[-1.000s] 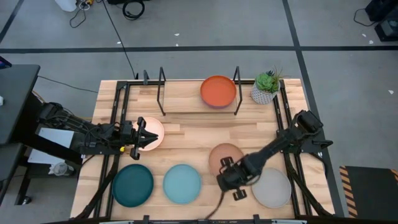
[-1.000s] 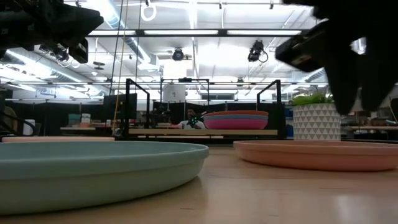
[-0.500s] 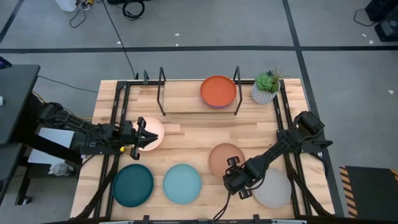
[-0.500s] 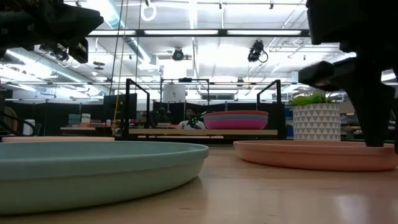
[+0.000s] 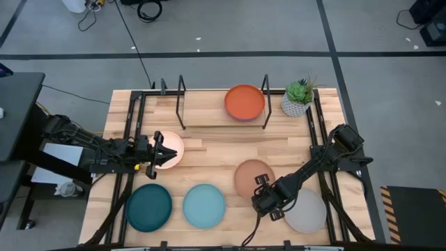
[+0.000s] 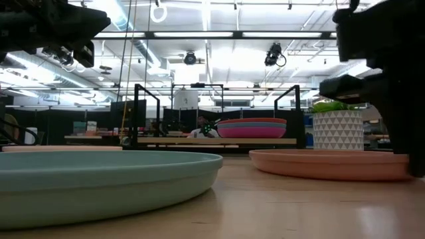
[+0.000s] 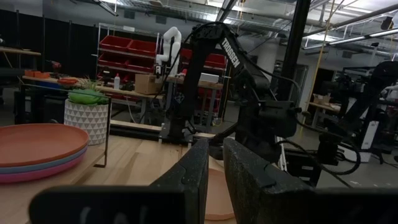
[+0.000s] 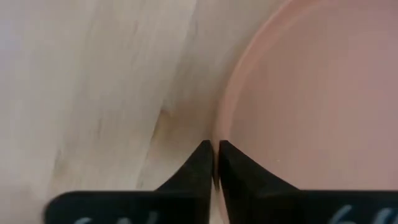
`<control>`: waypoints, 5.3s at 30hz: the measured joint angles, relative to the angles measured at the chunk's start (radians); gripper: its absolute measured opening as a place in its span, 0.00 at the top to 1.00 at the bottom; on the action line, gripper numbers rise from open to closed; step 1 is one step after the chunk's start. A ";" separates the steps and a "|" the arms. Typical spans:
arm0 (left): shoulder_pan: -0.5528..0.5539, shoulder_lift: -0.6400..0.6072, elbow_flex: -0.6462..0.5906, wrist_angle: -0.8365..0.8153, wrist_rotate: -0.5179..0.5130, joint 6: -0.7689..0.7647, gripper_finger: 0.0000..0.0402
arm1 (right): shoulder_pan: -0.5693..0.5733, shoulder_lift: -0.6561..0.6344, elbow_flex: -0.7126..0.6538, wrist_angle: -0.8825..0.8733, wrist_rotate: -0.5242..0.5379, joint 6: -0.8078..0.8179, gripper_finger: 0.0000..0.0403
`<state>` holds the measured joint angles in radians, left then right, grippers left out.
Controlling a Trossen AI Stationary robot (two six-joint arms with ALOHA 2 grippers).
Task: Place and stack plates onto a shelf
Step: Put the brown plate on the shelf, then adjust the stacked plates on the plates, then stack the light blue plate on the brown plate on the shelf
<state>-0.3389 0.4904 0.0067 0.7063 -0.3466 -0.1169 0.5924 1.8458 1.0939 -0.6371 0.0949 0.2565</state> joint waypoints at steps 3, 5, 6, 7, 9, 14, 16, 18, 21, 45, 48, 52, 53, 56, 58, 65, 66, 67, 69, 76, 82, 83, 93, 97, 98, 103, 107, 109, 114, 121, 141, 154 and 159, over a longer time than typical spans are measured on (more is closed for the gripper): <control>0.000 0.000 0.000 0.000 0.000 0.000 0.86 | -0.018 0.000 0.007 0.038 0.001 -0.059 0.96; 0.000 0.000 0.000 0.000 0.000 0.000 0.86 | -0.035 0.001 0.033 0.030 0.029 -0.108 0.96; 0.000 0.000 0.000 0.000 0.000 0.000 0.86 | -0.045 0.001 0.053 0.014 0.047 -0.136 0.96; 0.000 0.000 0.000 0.000 0.000 0.000 0.86 | -0.057 0.001 0.078 -0.016 0.066 -0.161 0.96; 0.000 0.000 0.000 0.000 0.000 0.000 0.86 | -0.086 0.001 0.133 -0.075 0.099 -0.205 0.96; 0.000 0.000 0.000 0.000 0.000 -0.003 0.86 | -0.172 0.001 0.235 -0.083 0.118 -0.386 0.96; 0.000 0.000 0.000 0.000 0.000 -0.004 0.86 | -0.212 0.001 0.251 -0.062 0.127 -0.467 0.96; 0.000 0.000 0.000 0.000 0.000 -0.014 0.86 | -0.257 0.001 0.256 -0.019 0.139 -0.542 0.96; 0.000 0.000 0.000 0.000 0.000 -0.036 0.86 | -0.341 0.001 0.246 0.077 0.116 -0.653 0.96; 0.000 0.000 0.000 -0.001 0.000 -0.054 0.86 | -0.771 0.002 0.314 0.352 -0.183 -0.909 0.96; 0.000 0.000 0.000 -0.001 0.000 -0.054 0.86 | -0.810 0.002 0.307 0.379 -0.227 -0.895 0.96; 0.000 0.000 0.000 -0.001 0.000 -0.052 0.86 | -0.853 0.002 0.274 0.393 -0.259 -0.878 0.96; 0.000 0.000 0.000 -0.001 0.000 -0.052 0.86 | -0.862 0.002 0.258 0.409 -0.273 -0.875 0.96; 0.000 0.000 0.000 -0.001 0.000 -0.027 0.86 | -0.882 0.002 0.219 0.486 -0.336 -0.855 0.96; 0.000 0.000 0.000 -0.001 0.000 -0.019 0.86 | -0.889 0.001 0.195 0.540 -0.355 -0.854 0.96; 0.000 0.000 0.000 0.000 0.000 -0.021 0.86 | -0.905 0.016 0.172 0.602 -0.328 -0.858 0.96; 0.000 0.000 0.000 0.000 0.000 -0.021 0.86 | -0.911 0.021 0.171 0.594 -0.327 -0.856 0.96; 0.000 0.000 0.000 0.000 0.000 -0.023 0.86 | -0.914 0.034 0.170 0.585 -0.328 -0.856 0.96; 0.000 0.000 0.000 0.001 0.000 -0.029 0.86 | -0.922 0.065 0.179 0.605 -0.320 -0.861 0.96; 0.000 0.000 0.000 -0.002 0.002 -0.029 0.86 | -0.924 0.090 0.193 0.637 -0.237 -0.925 0.96; 0.000 0.000 0.000 -0.002 0.002 -0.027 0.86 | -0.948 0.101 0.193 0.613 -0.236 -0.915 0.95; 0.000 0.000 0.000 -0.002 0.002 -0.027 0.86 | -0.949 0.101 0.193 0.615 -0.227 -0.915 0.94; 0.000 0.000 0.000 -0.003 0.002 -0.028 0.86 | -0.947 0.101 0.193 0.615 -0.198 -0.914 0.85; 0.000 0.000 0.000 -0.003 0.002 -0.028 0.86 | -0.942 0.101 0.193 0.615 -0.174 -0.905 0.82; 0.000 0.000 0.000 -0.003 0.002 -0.028 0.86 | -0.938 0.101 0.193 0.615 -0.160 -0.904 0.82; 0.000 0.000 0.000 -0.003 0.002 -0.028 0.86 | -0.924 0.101 0.194 0.614 -0.113 -0.906 0.81; 0.000 0.000 0.000 -0.003 0.002 -0.028 0.86 | -0.900 0.095 0.195 0.610 -0.111 -0.902 0.81; 0.000 0.000 0.000 -0.003 0.002 -0.028 0.86 | -0.881 0.089 0.200 0.609 -0.090 -0.886 0.81; 0.000 0.000 0.000 -0.003 0.002 -0.027 0.86 | -0.850 0.089 0.286 0.410 0.143 -0.817 0.82; 0.000 0.000 0.000 -0.003 0.002 -0.029 0.86 | -0.852 0.088 0.369 0.284 0.437 -0.659 0.82; 0.000 0.000 0.000 -0.002 0.002 -0.028 0.86 | -0.945 0.098 0.372 0.131 0.176 -0.495 0.82; 0.000 0.000 0.000 -0.002 0.002 -0.027 0.86 | -0.793 0.097 0.432 0.038 0.244 -0.521 0.82; 0.000 0.000 0.000 -0.002 0.002 -0.028 0.86 | -0.678 0.097 0.421 0.067 -0.122 -0.522 0.82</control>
<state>-0.3386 0.4904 0.0067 0.7044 -0.3443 -0.1448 -0.0859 1.9430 1.5151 -0.5703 -0.0274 -0.2657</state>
